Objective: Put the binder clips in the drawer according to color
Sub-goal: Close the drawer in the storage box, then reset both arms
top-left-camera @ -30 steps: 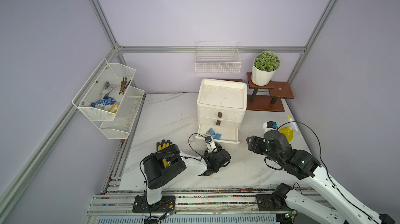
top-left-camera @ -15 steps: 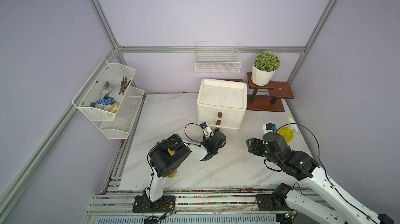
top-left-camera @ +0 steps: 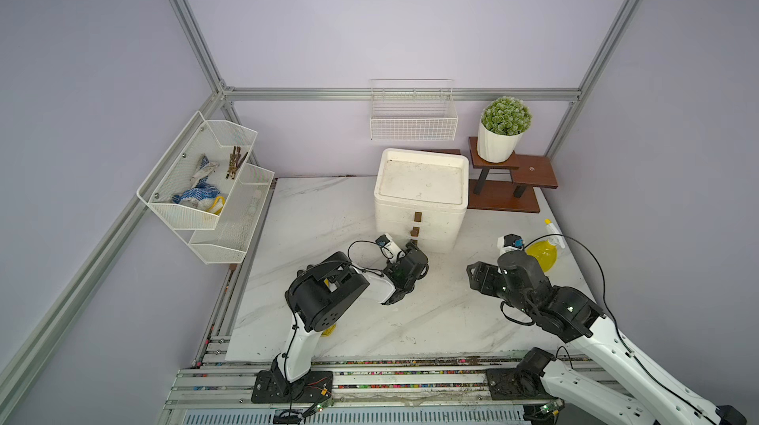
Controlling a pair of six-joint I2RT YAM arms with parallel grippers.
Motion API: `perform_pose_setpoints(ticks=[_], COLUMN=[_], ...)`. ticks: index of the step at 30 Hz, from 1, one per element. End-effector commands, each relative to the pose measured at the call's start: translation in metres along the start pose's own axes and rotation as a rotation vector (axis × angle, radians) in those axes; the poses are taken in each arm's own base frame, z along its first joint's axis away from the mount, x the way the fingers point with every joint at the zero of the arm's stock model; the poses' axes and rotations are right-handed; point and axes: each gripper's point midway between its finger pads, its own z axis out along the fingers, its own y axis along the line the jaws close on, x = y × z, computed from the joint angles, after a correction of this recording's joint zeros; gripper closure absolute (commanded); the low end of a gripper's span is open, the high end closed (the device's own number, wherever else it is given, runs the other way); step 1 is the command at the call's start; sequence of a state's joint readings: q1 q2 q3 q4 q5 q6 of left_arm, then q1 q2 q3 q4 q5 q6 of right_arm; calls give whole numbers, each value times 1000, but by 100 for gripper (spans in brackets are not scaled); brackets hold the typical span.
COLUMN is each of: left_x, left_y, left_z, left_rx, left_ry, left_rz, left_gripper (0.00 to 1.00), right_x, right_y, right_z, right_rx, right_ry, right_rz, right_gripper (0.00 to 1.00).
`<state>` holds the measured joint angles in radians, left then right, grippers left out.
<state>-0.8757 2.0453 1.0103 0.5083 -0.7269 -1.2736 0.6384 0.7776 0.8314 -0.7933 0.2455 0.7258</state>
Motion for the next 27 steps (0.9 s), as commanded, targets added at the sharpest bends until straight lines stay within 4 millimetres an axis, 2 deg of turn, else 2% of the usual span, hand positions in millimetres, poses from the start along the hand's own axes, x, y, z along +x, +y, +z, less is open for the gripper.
perform_pose_setpoints(ticks=[1,4,6,7,8,9,10,13,15,17,19,21,23,27], left_x=[-16,-21,-31,-36,-45,-53,-64,-108,-140,-178,-219,-248,-265,-279], left_y=[-12,-24,-31,-28,-26,-24,-20,-12,-16,0,27,43,55,78], left_z=[-5,-27,-46,-55,-61,-67,-73,-97,-116,-134,-149,-156,-153,-144], left_rx=[30,55,63,49,39,32,24,25,44,-90,-280,-372,-372,-279], left_ry=[-19,-13,3,37,82,122,151,141,84,-9,-124,-222,-284,-355], left_rz=[-76,-46,4,12,12,29,55,166,320,463,507,593,725,866], left_gripper=[35,35,29,23,16,5,0,0,0,0,0,0,0,0], right_x=[0,-4,-12,-20,-28,-36,-47,-76,-96,-107,-108,-106,-102,-90], right_y=[-4,-12,-15,-18,-20,-20,-20,-14,-28,-44,-36,-47,-65,-105], right_z=[5,11,15,16,16,17,15,6,-4,-8,4,8,19,28], right_rx=[12,58,89,115,139,149,154,152,252,369,339,368,385,401], right_ry=[-18,-52,-88,-117,-147,-175,-216,-357,-475,-574,-641,-701,-706,-797], right_rz=[22,27,7,5,-5,-15,-23,-81,-72,-115,-305,-340,-337,-279], right_gripper=[25,23,16,2,1,1,2,2,1,1,1,1,1,1])
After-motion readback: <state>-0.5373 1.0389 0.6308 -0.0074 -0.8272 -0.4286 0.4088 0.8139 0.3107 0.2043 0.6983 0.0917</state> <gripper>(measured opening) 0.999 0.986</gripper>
